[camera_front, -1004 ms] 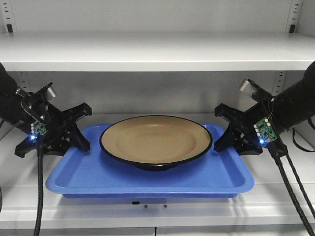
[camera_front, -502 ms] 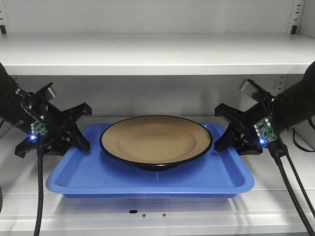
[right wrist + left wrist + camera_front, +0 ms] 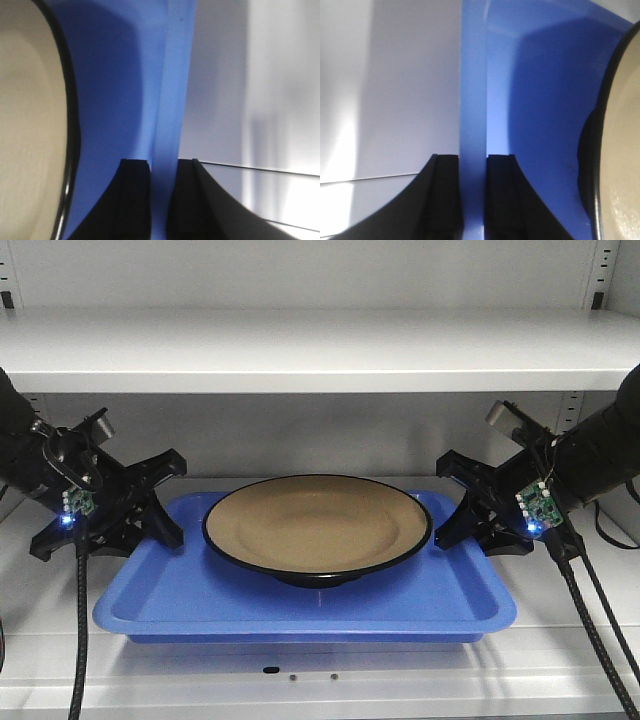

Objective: Place disk in tray to left cabinet
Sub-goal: 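Lower the tray onto the cabinet shelf with both grippers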

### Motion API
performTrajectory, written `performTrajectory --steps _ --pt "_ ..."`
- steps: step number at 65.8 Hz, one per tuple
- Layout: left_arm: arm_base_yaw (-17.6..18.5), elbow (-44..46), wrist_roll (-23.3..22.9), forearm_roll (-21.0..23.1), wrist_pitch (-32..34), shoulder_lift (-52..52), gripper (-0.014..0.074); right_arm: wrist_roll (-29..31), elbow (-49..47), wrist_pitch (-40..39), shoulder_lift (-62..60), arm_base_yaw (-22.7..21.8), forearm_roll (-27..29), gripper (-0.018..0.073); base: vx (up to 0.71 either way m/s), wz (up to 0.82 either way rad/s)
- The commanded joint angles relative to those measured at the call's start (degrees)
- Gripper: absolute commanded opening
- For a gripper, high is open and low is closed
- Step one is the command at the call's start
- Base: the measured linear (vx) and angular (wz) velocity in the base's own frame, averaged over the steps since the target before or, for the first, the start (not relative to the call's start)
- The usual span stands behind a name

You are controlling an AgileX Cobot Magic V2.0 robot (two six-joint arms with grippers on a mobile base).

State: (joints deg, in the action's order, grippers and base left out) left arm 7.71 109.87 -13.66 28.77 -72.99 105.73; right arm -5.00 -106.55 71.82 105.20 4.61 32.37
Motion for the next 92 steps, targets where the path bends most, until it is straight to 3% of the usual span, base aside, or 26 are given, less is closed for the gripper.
performTrajectory --steps 1,22,46,79,92 --pt "1.3 2.1 -0.9 7.8 1.4 -3.4 0.0000 0.8 -2.0 0.8 -3.1 0.6 7.1 -0.0005 0.00 0.00" --pt "1.3 2.0 -0.9 7.2 3.6 -3.3 0.0000 3.0 -2.0 -3.7 -3.1 0.6 6.4 -0.0005 0.00 0.00" --pt "1.3 2.0 -0.9 2.4 17.3 -2.7 0.0000 5.3 -2.0 -13.2 0.9 0.6 5.7 -0.0005 0.00 0.00" --pt "1.3 2.0 -0.9 1.8 17.5 6.2 0.0004 5.6 -2.0 -20.9 7.3 0.6 5.4 0.0002 0.00 0.00" --pt "1.3 2.0 2.6 1.8 17.9 7.4 0.0037 5.6 -2.0 -22.0 7.9 0.6 3.3 0.0032 0.00 0.00"
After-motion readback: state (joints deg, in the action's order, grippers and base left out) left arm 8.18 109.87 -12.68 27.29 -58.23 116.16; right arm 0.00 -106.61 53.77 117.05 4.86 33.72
